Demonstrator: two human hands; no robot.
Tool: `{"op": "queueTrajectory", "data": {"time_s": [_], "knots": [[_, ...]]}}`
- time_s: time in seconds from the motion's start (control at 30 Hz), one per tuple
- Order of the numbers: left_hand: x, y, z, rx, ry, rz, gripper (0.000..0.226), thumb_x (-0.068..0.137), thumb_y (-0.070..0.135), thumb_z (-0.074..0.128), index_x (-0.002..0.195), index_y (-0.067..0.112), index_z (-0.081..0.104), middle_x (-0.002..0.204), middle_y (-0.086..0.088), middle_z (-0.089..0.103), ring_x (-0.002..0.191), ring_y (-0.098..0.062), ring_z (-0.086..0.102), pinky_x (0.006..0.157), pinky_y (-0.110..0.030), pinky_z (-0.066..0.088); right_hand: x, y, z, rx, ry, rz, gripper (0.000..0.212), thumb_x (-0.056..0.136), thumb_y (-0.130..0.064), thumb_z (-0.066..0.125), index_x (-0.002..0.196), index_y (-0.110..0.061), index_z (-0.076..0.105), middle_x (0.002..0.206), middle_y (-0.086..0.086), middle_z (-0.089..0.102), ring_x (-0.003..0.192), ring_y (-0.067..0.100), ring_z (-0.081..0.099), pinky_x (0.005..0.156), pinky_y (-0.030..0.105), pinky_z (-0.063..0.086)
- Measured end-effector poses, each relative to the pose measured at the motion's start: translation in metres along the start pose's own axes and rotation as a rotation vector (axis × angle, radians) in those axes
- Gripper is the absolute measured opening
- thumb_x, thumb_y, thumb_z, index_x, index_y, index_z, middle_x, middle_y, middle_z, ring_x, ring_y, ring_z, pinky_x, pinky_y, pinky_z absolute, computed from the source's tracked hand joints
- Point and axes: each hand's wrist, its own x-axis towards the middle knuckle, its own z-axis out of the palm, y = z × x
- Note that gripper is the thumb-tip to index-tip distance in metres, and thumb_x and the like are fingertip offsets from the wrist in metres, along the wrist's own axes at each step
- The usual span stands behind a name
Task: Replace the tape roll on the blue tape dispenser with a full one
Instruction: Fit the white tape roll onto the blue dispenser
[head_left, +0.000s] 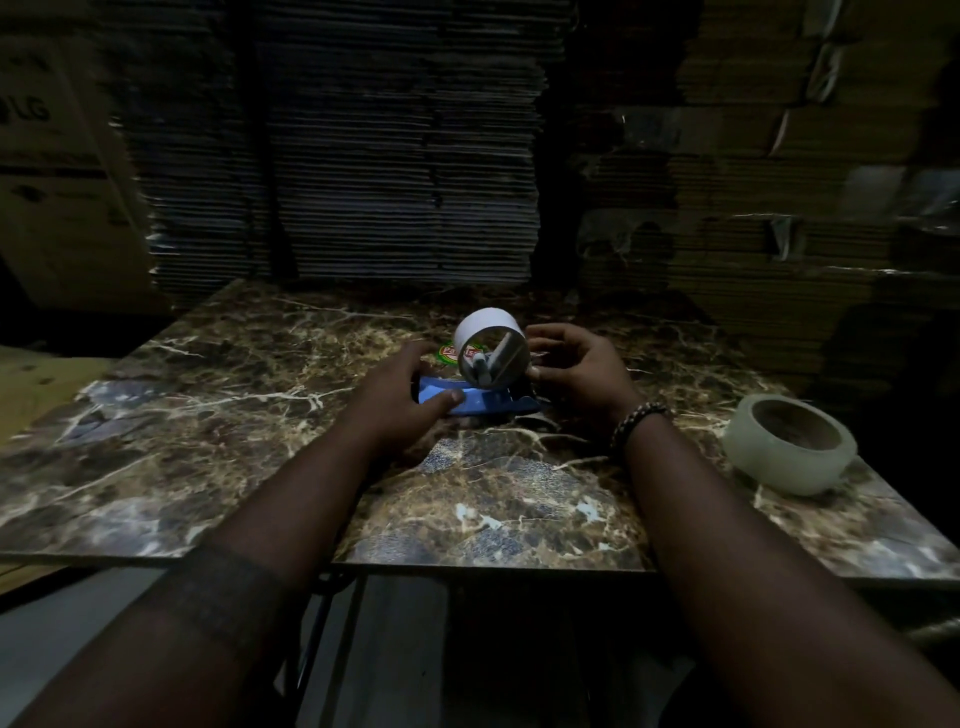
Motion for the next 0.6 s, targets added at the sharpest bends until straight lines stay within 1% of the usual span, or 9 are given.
{"op": "queueTrajectory", "data": {"time_s": [0.07,0.1,0.17,0.27,0.3,0.37,0.43,0.53,0.6], "knots": [[-0.001,0.001,0.000,-0.012,0.016,-0.002,0.062,0.092,0.042,0.074,0.146,0.023,0.050,0.115,0.002,0.060,0.103,-0.017,0.059,0.085,-0.033,0.049,0.001,0.004,0.001,-0.099,0.062,0.038,0.040,0.083,0.008,0.079,0.120,-0.008,0.071,0.116,0.022,0.073,0.095,0.027,0.074,0.085,0.049,0.065],[-0.001,0.001,-0.001,-0.019,0.023,0.003,0.058,0.092,0.042,0.073,0.143,0.023,0.053,0.114,0.001,0.064,0.103,-0.018,0.061,0.085,-0.035,0.052,0.001,0.005,0.002,-0.158,0.090,0.060,0.036,0.084,0.003,0.081,0.116,-0.010,0.073,0.111,0.021,0.074,0.089,0.024,0.074,0.081,0.046,0.066],[0.000,0.000,-0.002,-0.024,0.048,0.014,0.048,0.093,0.041,0.072,0.136,0.024,0.059,0.105,-0.001,0.070,0.098,-0.021,0.067,0.083,-0.036,0.054,-0.001,0.005,0.004,-0.254,0.143,0.083,0.025,0.084,-0.007,0.084,0.104,-0.020,0.075,0.101,0.014,0.077,0.086,0.023,0.076,0.074,0.041,0.067],[0.000,0.001,-0.004,0.011,0.108,0.008,0.035,0.095,0.041,0.068,0.127,0.027,0.065,0.099,-0.003,0.073,0.086,-0.022,0.068,0.074,-0.031,0.050,-0.006,0.002,0.007,-0.336,0.160,0.087,0.014,0.087,-0.015,0.083,0.093,-0.025,0.074,0.091,0.006,0.077,0.078,0.021,0.077,0.063,0.038,0.066],[0.000,0.001,-0.004,0.005,0.127,-0.001,0.031,0.094,0.041,0.066,0.123,0.029,0.067,0.098,-0.004,0.074,0.082,-0.022,0.069,0.073,-0.033,0.052,-0.006,0.001,0.008,-0.342,0.157,0.097,0.012,0.089,-0.014,0.082,0.093,-0.022,0.074,0.089,0.007,0.077,0.073,0.021,0.077,0.060,0.039,0.066],[-0.002,0.001,-0.005,-0.040,0.139,-0.029,0.027,0.090,0.040,0.059,0.114,0.031,0.067,0.091,-0.004,0.074,0.073,-0.025,0.070,0.069,-0.041,0.058,-0.006,0.001,0.009,-0.327,0.169,0.120,0.014,0.089,-0.008,0.080,0.093,-0.020,0.073,0.087,0.012,0.077,0.068,0.027,0.078,0.061,0.049,0.066],[-0.003,0.000,-0.007,-0.076,0.138,-0.029,0.022,0.086,0.030,0.054,0.104,0.030,0.066,0.080,-0.004,0.073,0.067,-0.027,0.069,0.064,-0.047,0.058,-0.006,0.000,0.009,-0.278,0.189,0.139,0.020,0.088,-0.001,0.076,0.091,-0.020,0.072,0.087,0.015,0.076,0.069,0.031,0.079,0.063,0.059,0.065],[-0.005,0.000,-0.009,-0.129,0.104,-0.022,0.023,0.077,0.020,0.049,0.094,0.029,0.062,0.072,-0.002,0.074,0.064,-0.027,0.070,0.058,-0.047,0.059,-0.007,-0.001,0.013,-0.259,0.168,0.138,0.023,0.090,0.003,0.072,0.090,-0.020,0.071,0.088,0.014,0.077,0.078,0.029,0.080,0.070,0.056,0.066],[-0.007,0.003,-0.009,-0.185,0.060,-0.031,0.023,0.078,0.010,0.049,0.092,0.025,0.060,0.071,-0.003,0.075,0.064,-0.028,0.072,0.056,-0.047,0.060,-0.009,-0.003,0.017,-0.221,0.150,0.136,0.024,0.091,0.005,0.069,0.090,-0.019,0.070,0.089,0.016,0.078,0.081,0.032,0.080,0.073,0.056,0.066]]}}
